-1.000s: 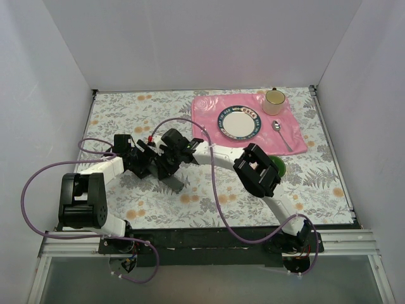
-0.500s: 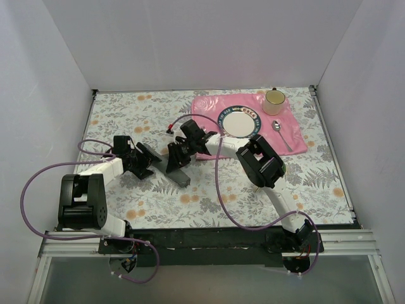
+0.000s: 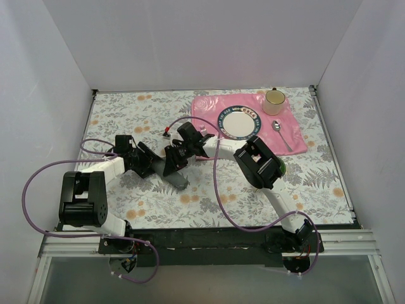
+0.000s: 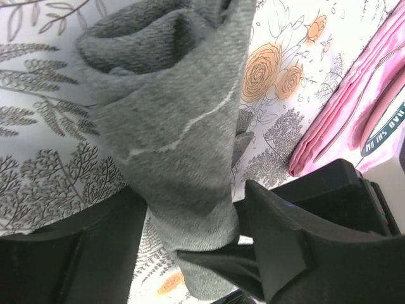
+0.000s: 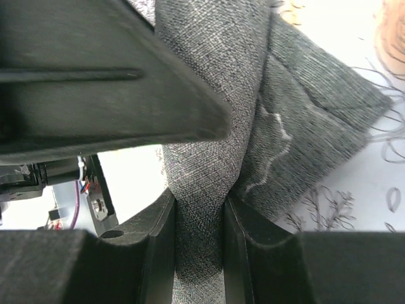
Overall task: Fold the napkin, place the utensils inside, and roll it up
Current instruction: Roll the napkin with the utensil
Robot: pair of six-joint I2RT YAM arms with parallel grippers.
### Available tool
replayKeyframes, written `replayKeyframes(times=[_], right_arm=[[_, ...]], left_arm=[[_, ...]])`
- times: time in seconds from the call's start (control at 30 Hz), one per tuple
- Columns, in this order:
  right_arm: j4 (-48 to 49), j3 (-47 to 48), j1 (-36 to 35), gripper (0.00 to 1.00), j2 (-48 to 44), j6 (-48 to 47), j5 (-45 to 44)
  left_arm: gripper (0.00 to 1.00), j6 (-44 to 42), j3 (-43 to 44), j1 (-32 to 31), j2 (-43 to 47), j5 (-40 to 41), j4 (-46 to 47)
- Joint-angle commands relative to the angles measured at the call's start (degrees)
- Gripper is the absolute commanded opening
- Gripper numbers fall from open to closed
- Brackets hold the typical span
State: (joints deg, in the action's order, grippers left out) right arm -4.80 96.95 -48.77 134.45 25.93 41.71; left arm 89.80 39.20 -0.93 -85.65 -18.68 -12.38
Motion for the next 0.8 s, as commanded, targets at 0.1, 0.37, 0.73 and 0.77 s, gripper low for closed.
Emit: replayKeyframes(times=[0.1,0.37,0.73,0.77], right_arm=[[2.7,2.0,-0.8,0.28,-0.3,-0.8,3.3],[-11.8,4.6,-2.4,0.6,-4.7,-12.5,-12.4],[-21.8,10.5,-14.0,0.86,-5.9,-25.5,-49.5],[-22.0,10.8,-14.8,0.86,-5.5,-25.8,-53.0]], left_arm=[[0.44,-1.3,-2.0,-1.1,-2.7,4.3,-1.1],[0.31,-1.8,-3.6,-1.1,-0.9,4.1,-1.2],[0.28,-2.3,-2.6,-1.0,-1.4,2.7,-2.1],[0.28,-2.3,-2.3,-1.1,-1.8,2.5,-2.4]])
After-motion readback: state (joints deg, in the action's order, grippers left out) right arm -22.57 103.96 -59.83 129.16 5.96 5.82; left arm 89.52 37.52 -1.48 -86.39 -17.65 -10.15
